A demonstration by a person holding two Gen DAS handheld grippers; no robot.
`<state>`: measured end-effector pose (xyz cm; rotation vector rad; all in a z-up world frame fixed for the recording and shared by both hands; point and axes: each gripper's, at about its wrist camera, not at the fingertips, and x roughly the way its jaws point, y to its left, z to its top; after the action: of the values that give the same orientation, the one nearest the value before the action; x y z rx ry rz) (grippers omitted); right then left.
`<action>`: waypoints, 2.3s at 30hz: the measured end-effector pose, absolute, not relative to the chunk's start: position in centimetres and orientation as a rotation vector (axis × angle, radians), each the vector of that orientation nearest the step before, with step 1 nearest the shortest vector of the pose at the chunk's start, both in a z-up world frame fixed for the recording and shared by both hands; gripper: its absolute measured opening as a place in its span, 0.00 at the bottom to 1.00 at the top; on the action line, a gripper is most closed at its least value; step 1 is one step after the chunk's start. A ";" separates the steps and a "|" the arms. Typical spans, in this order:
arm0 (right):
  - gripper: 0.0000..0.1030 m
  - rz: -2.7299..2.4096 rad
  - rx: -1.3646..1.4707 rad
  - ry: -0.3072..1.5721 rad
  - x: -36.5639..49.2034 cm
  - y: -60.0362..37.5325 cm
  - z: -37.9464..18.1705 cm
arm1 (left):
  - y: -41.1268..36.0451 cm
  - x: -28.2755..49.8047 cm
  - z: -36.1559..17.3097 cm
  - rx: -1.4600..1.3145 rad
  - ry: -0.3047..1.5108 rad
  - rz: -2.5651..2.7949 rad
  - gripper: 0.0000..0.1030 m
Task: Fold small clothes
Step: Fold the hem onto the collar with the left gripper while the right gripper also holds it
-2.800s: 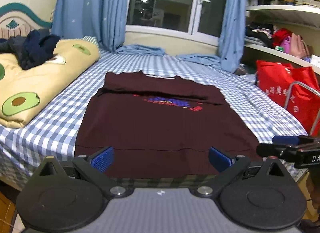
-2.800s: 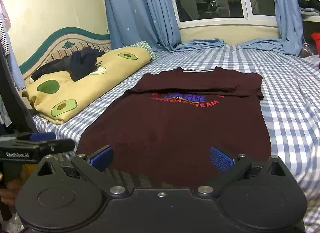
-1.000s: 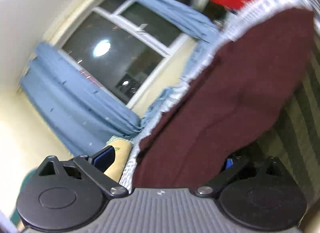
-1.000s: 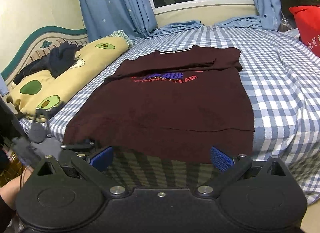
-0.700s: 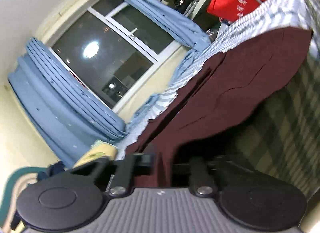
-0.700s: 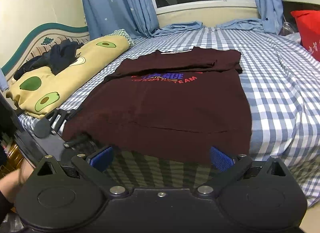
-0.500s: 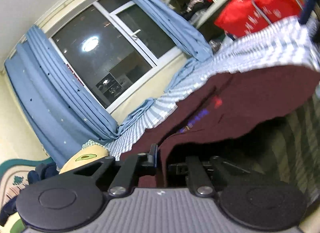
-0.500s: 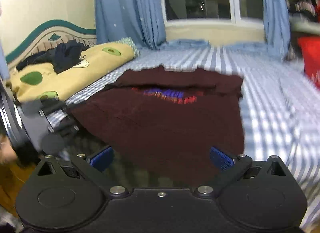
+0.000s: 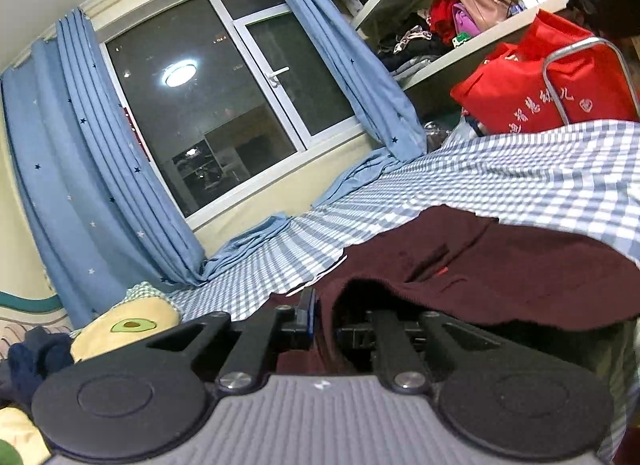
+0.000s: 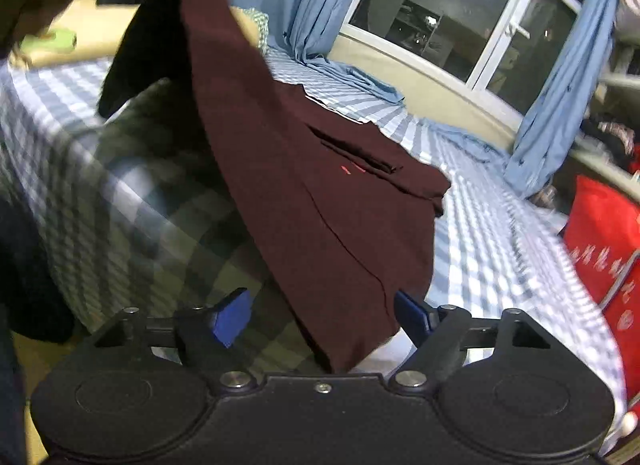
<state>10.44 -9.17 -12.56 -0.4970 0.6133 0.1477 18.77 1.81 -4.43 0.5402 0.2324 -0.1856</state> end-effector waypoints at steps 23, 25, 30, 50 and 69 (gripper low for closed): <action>0.06 0.162 -0.371 0.622 16.1 -16.3 -3.2 | 1.9 15.9 -14.9 0.547 0.541 -0.019 0.31; 0.06 0.165 -0.337 0.624 16.2 -16.5 -2.9 | 2.2 15.3 -15.4 0.531 0.537 -0.003 0.31; 0.06 0.158 -0.292 0.616 16.4 -16.9 -2.2 | 3.5 14.9 -12.4 0.511 0.474 0.030 0.04; 0.05 0.298 -0.097 0.680 20.2 -17.9 -0.2 | 6.1 17.9 -3.0 0.730 0.440 -0.057 0.05; 0.05 0.236 -0.160 1.053 66.1 -20.7 -4.1 | 9.7 67.0 -7.1 0.523 1.063 -0.193 0.08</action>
<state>66.15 -20.66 -4.11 -0.1601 1.0530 0.2356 66.98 9.69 -7.06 0.5232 1.0628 -0.1931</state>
